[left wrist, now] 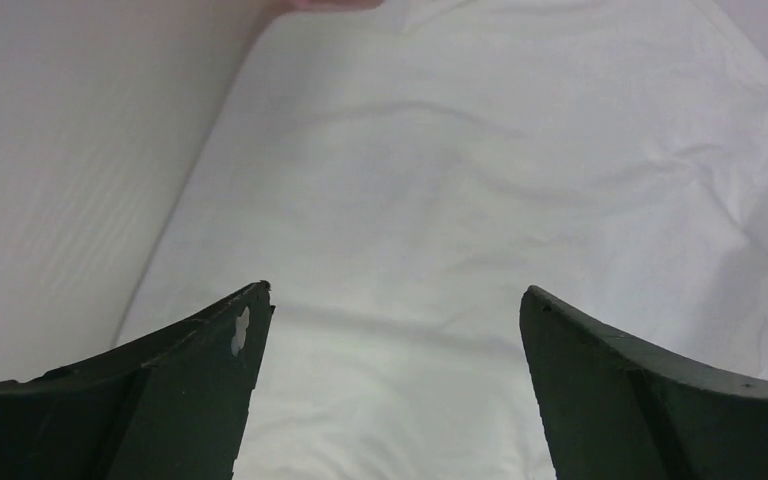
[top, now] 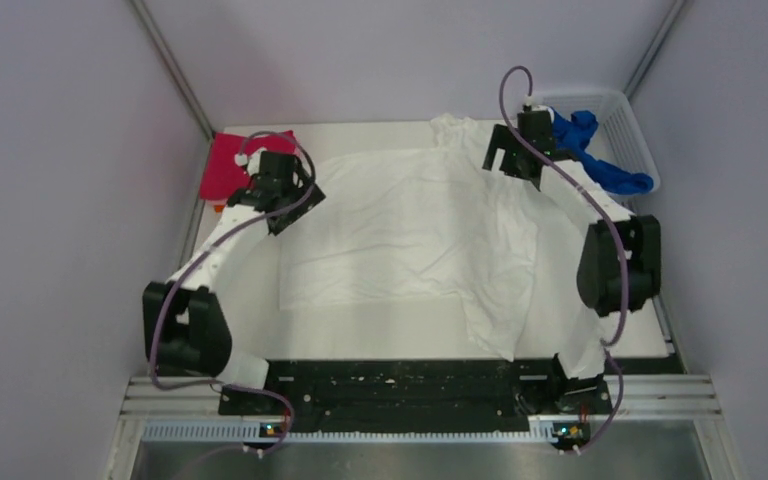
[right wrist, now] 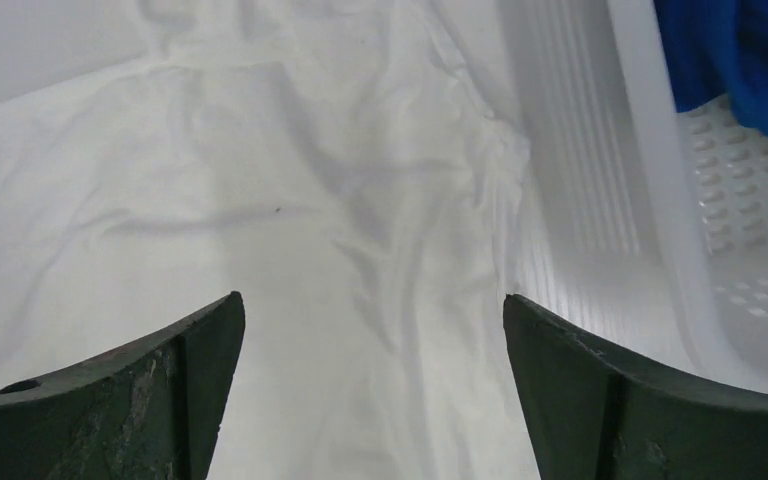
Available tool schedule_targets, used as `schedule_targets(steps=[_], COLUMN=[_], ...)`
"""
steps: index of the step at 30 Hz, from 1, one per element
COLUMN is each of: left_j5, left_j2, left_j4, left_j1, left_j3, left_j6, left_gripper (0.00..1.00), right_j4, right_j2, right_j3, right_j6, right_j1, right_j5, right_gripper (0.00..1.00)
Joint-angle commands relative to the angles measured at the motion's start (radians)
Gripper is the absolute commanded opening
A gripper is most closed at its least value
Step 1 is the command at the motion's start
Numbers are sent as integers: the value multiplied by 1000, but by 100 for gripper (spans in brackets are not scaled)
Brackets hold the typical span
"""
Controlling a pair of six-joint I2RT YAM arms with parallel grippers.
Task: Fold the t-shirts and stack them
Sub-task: Flatten out the tshirt, then grab the side of the flattened tshirt closest away from the robot with both arms
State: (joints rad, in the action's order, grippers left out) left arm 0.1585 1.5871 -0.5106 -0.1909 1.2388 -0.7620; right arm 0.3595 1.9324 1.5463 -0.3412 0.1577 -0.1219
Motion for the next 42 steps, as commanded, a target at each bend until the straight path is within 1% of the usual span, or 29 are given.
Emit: schedule_targets(steps=[1,4,6,8,12,14,16,20,23,25,26,34,35,36,38,39,42], left_j5=[248,317,353,348,272,246,244,262,229,214,213,227,223,217,207,206,220], left_j2=[-275,-424,-496,-549,-618,-626,-602,-516,-452,-418,-406,-362,-356,-351,-345,-348,-367], left_j4=[-209,-297,-350,-375,-316,-265,-221,-164,-113,-100,-99,-82,-73,-67,-58,-58,-64], left_j1=[7,8,12,13,13,13,13,14,15,15,15,15,15,15,14,15,15], left_j3=[-203,-357,-443,-506,-622,-659,-678,-659,-654,-654,-654,-673,-673,-672,-668,-665,-660], left_j6=[-132,-212,-271,-319,-382,-393,-397,-419,-432,-454,-458,-477,-476,-477,-476,-476,-466], left_gripper=[97,94,92,90,86,82,76,66,57,48,46,41,38,28,3,0,0], right_j4=[-121,-249,-293,-286,-279,-282,-274,-234,-214,-207,-202,-167,-161,-152,-116,-94,-13], right_j2=[-366,-535,-627,-703,-842,-892,-925,-952,-954,-952,-952,-953,-951,-948,-942,-936,-926], right_j3=[-222,-427,-545,-620,-739,-794,-815,-820,-824,-829,-829,-832,-832,-830,-817,-812,-800], right_j6=[22,-17,-50,-79,-156,-182,-191,-201,-206,-207,-208,-219,-219,-218,-220,-220,-232], right_j1=[49,46,38,36,36,36,36,36,36,37,36,38,39,44,59,69,126], right_j5=[-118,-206,-211,-180,-136,-125,-109,-89,-82,-80,-80,-106,-103,-102,-116,-121,-135], right_gripper=[99,99,99,99,99,99,99,99,99,99,99,99,99,99,98,98,98])
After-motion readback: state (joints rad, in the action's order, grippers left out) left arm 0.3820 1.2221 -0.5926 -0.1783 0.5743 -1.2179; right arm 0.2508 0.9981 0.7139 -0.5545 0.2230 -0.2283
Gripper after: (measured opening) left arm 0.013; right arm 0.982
